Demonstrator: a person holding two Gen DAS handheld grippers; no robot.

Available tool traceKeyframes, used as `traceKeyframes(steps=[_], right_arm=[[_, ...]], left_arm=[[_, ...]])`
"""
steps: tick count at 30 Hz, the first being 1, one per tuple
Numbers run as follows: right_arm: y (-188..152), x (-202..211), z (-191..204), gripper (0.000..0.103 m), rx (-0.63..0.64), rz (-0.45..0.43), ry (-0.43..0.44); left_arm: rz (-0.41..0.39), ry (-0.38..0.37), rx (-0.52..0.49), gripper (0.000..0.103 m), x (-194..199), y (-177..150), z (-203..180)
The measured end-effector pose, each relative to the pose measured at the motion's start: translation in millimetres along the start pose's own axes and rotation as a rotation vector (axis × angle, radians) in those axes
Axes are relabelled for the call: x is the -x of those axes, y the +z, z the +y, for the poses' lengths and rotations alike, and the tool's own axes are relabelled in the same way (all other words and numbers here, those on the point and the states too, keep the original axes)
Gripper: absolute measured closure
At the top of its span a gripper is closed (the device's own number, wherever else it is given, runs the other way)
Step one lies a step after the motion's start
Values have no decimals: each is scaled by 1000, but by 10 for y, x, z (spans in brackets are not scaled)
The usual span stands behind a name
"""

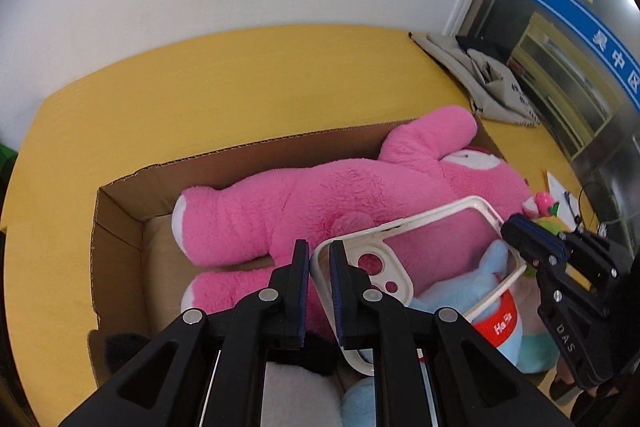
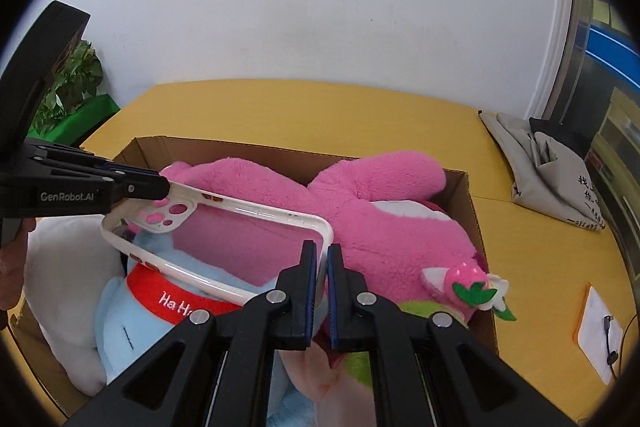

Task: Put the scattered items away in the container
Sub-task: 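Open both grippers and lift them away from the box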

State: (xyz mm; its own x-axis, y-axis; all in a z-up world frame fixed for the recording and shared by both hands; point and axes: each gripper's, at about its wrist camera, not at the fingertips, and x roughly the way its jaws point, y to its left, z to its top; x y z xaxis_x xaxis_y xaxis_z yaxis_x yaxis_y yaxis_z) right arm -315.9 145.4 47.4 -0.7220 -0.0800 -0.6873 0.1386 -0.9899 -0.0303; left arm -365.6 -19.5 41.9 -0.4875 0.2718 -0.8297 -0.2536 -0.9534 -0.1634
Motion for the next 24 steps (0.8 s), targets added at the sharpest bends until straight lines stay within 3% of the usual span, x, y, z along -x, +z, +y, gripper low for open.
traceKeyframes(steps=[2, 3, 4, 5, 6, 7, 10, 16, 19, 24], right_arm=[[18, 46, -39, 95, -27, 4, 27], [33, 88, -45, 91, -45, 5, 49], [39, 142, -51, 74, -58, 3, 59], [25, 232, -74, 48, -72, -10, 57], [25, 298, -94, 36, -83, -26, 48], [-2, 420, -115, 24, -96, -53, 33], [-113, 769, -108, 24, -86, -113, 28], [-585, 1317, 63, 24, -47, -111, -10], [-834, 1510, 185, 24, -17, -115, -47], [-1216, 1714, 293, 24, -9, -102, -34]], left_arm=[[-29, 14, 36, 82, 126, -2, 21], [-45, 24, 49, 63, 198, -5, 28], [-70, 36, 62, 37, 298, -27, 36], [-102, 46, 69, 26, 409, -59, 39], [-142, 51, 70, 14, 550, -108, 23], [-181, 55, 65, 10, 712, -183, -14], [-257, 76, 58, 0, 1138, -474, -157], [-381, 95, 38, 0, 1745, -1219, -503], [-410, 120, 56, 0, 1890, -1565, -595], [-411, 141, 71, 0, 1960, -1973, -673]])
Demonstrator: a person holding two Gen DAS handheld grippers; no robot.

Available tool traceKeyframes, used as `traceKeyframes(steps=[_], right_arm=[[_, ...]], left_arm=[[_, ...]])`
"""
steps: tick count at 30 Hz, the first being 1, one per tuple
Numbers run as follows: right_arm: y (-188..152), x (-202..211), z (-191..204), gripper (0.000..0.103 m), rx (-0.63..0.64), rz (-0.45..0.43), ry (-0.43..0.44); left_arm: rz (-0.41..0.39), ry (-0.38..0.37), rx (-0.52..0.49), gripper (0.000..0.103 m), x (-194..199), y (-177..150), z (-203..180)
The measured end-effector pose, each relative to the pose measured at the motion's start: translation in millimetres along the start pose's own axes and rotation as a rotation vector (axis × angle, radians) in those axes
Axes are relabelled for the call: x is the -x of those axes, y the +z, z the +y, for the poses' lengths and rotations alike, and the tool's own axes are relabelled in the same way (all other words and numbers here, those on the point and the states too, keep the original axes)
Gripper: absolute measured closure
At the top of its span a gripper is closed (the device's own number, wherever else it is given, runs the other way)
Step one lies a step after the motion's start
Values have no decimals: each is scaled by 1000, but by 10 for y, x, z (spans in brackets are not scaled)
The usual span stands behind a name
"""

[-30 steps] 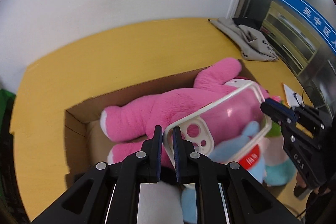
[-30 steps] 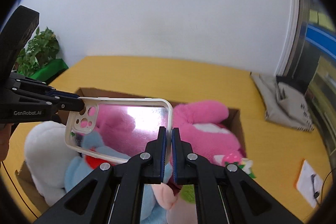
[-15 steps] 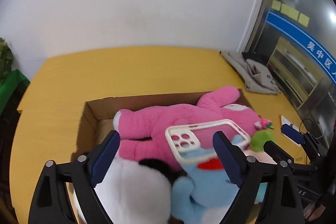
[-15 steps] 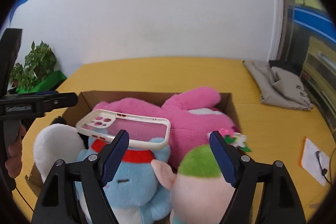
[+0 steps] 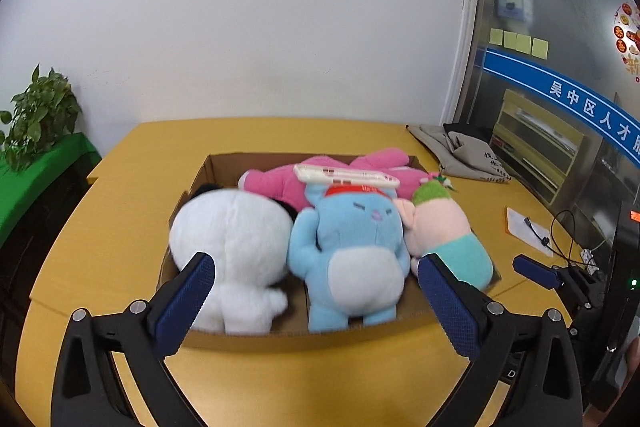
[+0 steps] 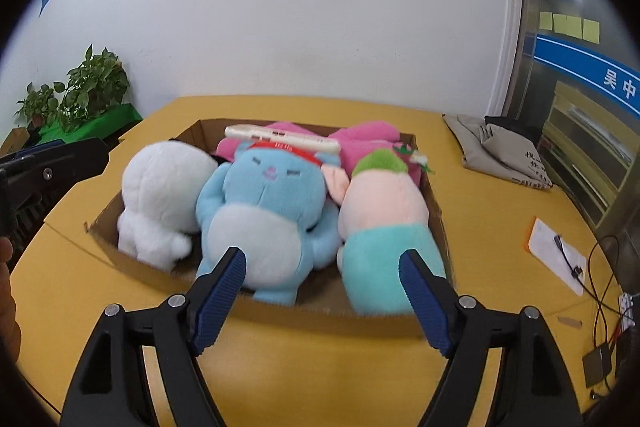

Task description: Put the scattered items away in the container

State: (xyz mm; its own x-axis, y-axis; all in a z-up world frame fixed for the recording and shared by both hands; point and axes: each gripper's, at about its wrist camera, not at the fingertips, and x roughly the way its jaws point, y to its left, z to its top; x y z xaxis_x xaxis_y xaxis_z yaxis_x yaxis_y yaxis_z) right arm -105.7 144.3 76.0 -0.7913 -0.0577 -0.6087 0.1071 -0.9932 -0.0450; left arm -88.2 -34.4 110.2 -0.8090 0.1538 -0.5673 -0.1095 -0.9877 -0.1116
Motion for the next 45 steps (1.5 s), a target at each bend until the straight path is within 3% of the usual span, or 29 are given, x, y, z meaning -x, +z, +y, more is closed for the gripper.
traceKeyframes(steps=[8, 24, 31, 45], right_arm=[[-299, 218, -45, 24, -36, 7, -25], [-602, 561, -129, 24, -50, -21, -32], [-643, 620, -118, 24, -38, -30, -23], [-713, 540, -184, 24, -48, -3, -23]], left_arm=[[21, 14, 13, 0, 143, -368, 0], [43, -26, 23, 0, 370, -728, -302], [58, -75, 68, 0, 427, -815, -272], [85, -60, 42, 0, 335, -851, -404]])
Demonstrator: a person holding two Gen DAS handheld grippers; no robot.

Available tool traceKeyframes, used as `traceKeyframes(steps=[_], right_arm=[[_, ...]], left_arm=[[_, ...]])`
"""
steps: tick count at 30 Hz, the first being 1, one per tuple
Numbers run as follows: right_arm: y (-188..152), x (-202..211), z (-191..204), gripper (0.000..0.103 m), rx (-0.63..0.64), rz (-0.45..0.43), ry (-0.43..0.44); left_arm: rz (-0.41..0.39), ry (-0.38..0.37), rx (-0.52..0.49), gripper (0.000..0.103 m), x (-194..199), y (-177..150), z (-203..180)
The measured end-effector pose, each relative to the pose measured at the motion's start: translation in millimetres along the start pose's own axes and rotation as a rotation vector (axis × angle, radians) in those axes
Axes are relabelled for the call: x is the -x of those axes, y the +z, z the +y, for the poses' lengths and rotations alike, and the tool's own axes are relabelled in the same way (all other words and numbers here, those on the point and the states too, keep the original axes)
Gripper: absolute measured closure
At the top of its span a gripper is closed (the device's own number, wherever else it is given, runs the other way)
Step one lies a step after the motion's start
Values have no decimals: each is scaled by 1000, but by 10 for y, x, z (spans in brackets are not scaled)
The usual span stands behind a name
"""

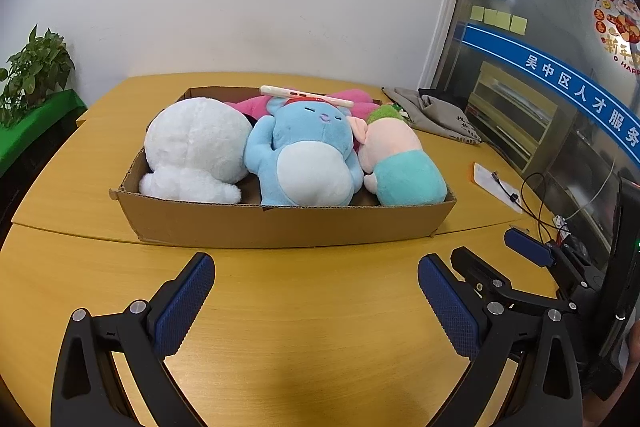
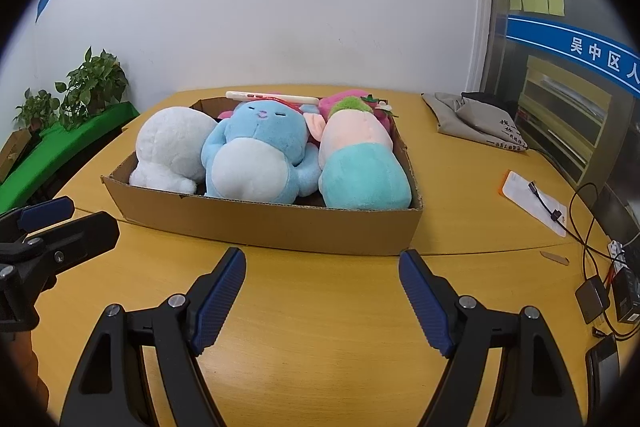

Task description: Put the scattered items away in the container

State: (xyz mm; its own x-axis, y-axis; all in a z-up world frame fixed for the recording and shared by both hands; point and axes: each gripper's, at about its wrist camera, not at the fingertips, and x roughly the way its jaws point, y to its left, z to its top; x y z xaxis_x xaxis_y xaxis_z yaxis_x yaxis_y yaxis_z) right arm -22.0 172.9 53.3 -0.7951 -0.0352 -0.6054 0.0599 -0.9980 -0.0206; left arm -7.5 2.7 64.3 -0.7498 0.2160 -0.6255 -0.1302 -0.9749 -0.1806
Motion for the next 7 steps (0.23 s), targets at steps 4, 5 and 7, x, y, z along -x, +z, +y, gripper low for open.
traceKeyframes(steps=[4, 5, 7], right_arm=[[-6, -24, 3, 24, -5, 4, 4], [-4, -31, 2, 24, -3, 5, 5], [-11, -45, -7, 24, -2, 11, 3]], left_arm=[[-16, 72, 2, 0, 13, -22, 22], [-25, 93, 3, 0, 21, -23, 31], [-31, 103, 3, 0, 23, -20, 48]])
